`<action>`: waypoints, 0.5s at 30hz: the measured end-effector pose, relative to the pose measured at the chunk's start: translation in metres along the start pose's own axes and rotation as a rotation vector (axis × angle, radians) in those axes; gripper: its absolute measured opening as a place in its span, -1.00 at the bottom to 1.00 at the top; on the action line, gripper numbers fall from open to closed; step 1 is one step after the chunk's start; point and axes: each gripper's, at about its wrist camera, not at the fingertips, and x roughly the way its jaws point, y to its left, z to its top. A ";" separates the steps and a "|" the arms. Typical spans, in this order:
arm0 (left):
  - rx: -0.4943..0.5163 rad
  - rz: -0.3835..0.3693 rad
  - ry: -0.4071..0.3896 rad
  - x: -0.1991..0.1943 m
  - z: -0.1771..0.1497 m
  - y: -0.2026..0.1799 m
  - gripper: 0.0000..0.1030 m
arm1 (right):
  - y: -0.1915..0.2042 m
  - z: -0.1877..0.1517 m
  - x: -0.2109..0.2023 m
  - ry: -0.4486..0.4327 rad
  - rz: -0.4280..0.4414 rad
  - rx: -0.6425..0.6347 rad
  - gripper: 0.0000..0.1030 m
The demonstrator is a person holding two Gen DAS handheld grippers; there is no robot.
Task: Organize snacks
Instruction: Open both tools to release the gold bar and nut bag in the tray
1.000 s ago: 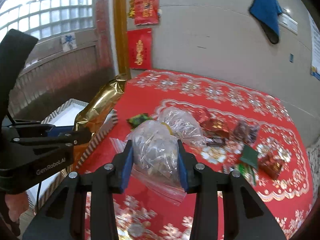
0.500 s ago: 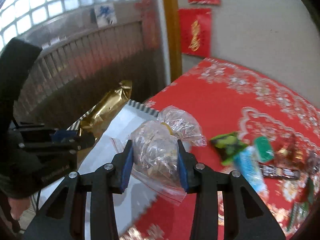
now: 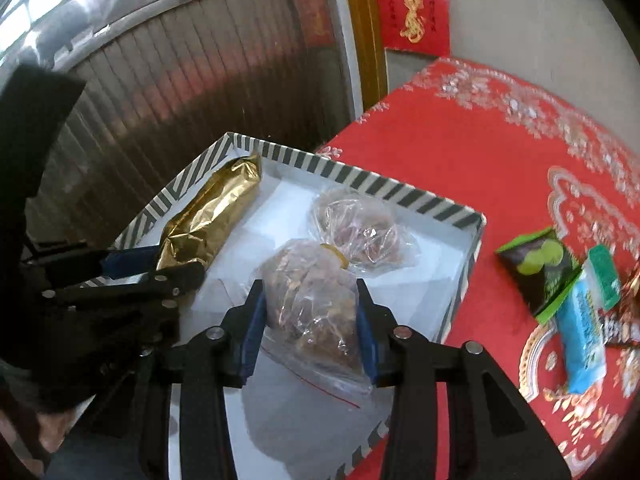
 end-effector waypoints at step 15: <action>0.030 -0.062 -0.178 -0.087 -0.032 -0.043 0.58 | -0.043 -0.046 -0.124 -0.187 -0.063 0.042 0.19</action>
